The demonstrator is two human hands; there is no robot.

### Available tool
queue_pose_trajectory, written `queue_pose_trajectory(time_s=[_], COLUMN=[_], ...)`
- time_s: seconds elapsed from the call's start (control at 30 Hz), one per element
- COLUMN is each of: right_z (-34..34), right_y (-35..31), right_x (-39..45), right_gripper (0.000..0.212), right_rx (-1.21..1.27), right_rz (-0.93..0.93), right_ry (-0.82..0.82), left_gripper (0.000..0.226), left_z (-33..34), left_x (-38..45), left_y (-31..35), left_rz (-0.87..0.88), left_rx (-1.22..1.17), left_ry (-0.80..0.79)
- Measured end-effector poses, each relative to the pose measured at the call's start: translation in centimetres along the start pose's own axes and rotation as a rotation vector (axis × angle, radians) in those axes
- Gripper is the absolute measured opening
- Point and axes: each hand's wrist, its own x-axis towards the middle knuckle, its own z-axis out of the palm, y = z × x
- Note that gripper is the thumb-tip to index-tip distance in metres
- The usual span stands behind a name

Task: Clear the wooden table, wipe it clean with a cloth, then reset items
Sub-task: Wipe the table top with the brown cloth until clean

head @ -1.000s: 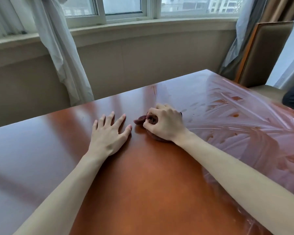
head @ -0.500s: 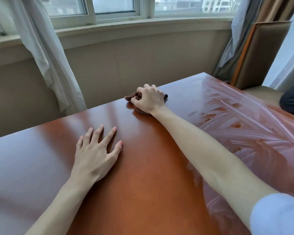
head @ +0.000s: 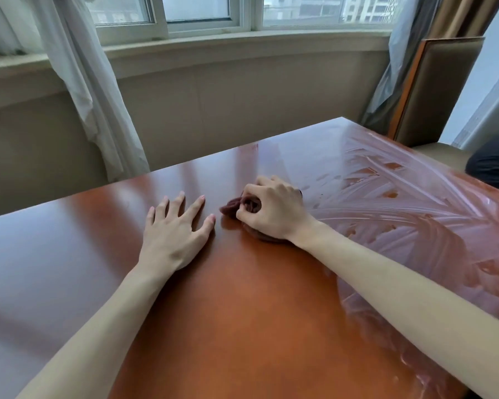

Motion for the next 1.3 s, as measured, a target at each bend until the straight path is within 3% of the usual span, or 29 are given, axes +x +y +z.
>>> queue_pose_trajectory(time_s=[0.2,0.37,0.5,0.77,0.87,0.97,1.3], right_z=[6.9,8.2,5.9,-3.5,-5.1,-3.9,7.1], right_y=[5.6,7.2,4.8,-2.4,-3.4,-2.4,5.6], right_x=[17.3,21.9,15.6,-10.2,-14.1,-10.3,18.6], right_gripper=[0.03,0.033,0.028,0.022,0.018,0.021,0.034], right_rx=[-0.065,-0.077,-0.05,0.046,0.068,0.064,-0.081], right_rz=[0.168,0.222,0.161,-0.062,-0.169,-0.174,0.182], right_ry=[0.031,0.017,0.0,0.066,0.07,0.048,0.018], left_gripper=[0.073,0.074,0.076,0.062,0.062,0.063,0.074], left_z=[0.5,0.4,0.0,-0.2,0.0,0.4,0.5], left_x=[0.3,0.4,0.1,-0.2,0.0,0.3,0.4], left_y=[-0.3,-0.3,0.1,0.1,-0.1,-0.4,-0.4], left_rz=[-0.017,-0.028,-0.037,-0.018,-0.008,0.007,-0.02], left_rx=[0.013,0.015,0.015,0.001,-0.004,-0.003,-0.002], left_ry=[0.024,0.035,0.015,-0.015,-0.008,0.014,0.034])
